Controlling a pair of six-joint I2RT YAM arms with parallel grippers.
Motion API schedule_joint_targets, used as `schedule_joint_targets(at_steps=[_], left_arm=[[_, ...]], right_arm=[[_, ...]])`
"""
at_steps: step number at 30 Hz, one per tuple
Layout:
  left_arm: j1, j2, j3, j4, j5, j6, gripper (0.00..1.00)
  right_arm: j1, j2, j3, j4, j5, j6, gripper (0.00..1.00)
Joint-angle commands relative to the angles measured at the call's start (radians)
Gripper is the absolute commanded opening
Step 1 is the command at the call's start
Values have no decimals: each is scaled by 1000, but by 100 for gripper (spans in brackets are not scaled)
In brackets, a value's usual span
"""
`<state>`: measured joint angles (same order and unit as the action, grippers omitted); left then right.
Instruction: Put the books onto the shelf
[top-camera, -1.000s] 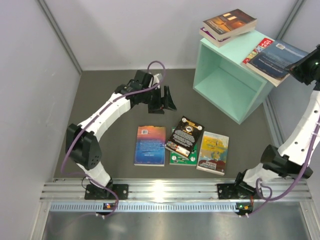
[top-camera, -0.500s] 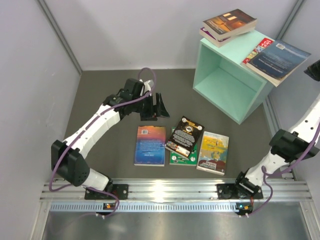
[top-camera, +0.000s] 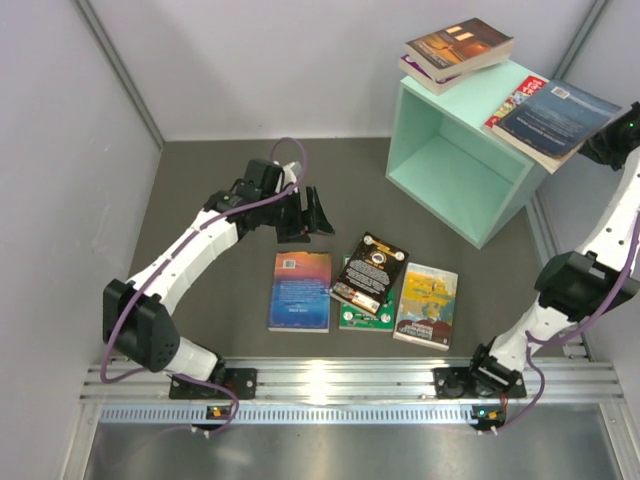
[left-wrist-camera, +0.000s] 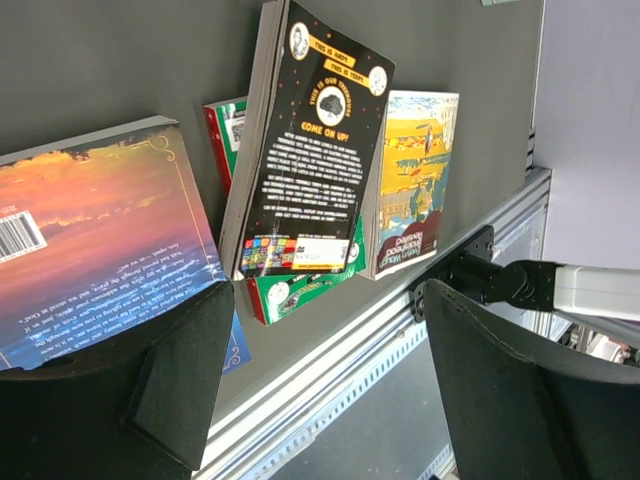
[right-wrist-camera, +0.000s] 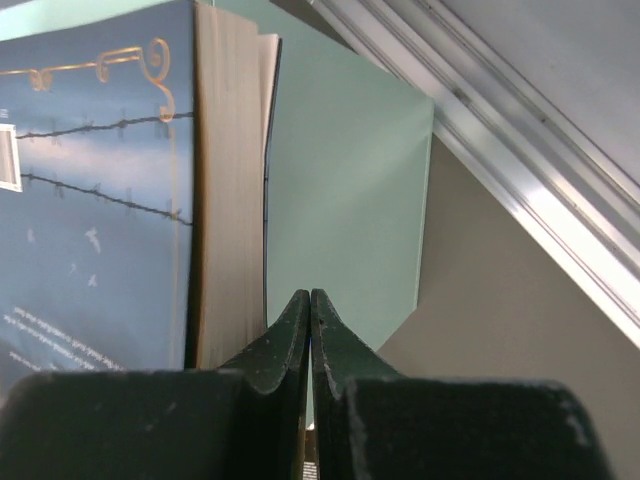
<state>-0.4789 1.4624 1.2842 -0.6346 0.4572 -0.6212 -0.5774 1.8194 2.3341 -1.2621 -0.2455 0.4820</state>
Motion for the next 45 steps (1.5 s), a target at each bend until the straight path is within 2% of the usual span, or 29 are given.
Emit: schedule_joint_targets(at_steps=[1,16,19,20,25,26,28,29,31,33,34,35,39,41,45], left_arm=[[17,-8,-9,47,26,24,81],[42,-1,-13,35,55,51,81],[43,6,-3,23,55,63,81],[43,13,0,18,54,67,81],[36,59,4,6,84,87,82],[19,87,9,-3,81,93,83],[-6,113,35,-29,51,126,86],[-29,142,53,-37,31,147,87],[-47,197,72,-53,31,166,89],[-75,237,101,-85,29,190,89],[-99,272,109,-91,23,199,96],[-113,288,122,-91,21,213,96],[-177,393,153,-105,-34,229,96],[-185,430,159,-109,-58,218,96],[-205,527,158,-108,-91,213,95]], right_arm=[[22,-65,-21,105,-24,33,0],[42,-72,-78,227,-66,55,0],[36,-89,-75,185,-9,34,0],[36,-103,-88,176,52,24,0],[30,-224,-110,92,167,3,2],[31,-250,-149,83,179,7,5],[63,-334,-189,72,205,10,20],[82,-392,-223,54,268,12,34],[126,-452,-269,47,304,10,45],[154,-536,-343,40,321,15,70],[177,-567,-408,43,293,21,74],[183,-635,-445,49,278,29,80],[221,-817,-703,108,129,67,82],[225,-905,-780,127,88,78,82],[240,-957,-887,126,54,70,82]])
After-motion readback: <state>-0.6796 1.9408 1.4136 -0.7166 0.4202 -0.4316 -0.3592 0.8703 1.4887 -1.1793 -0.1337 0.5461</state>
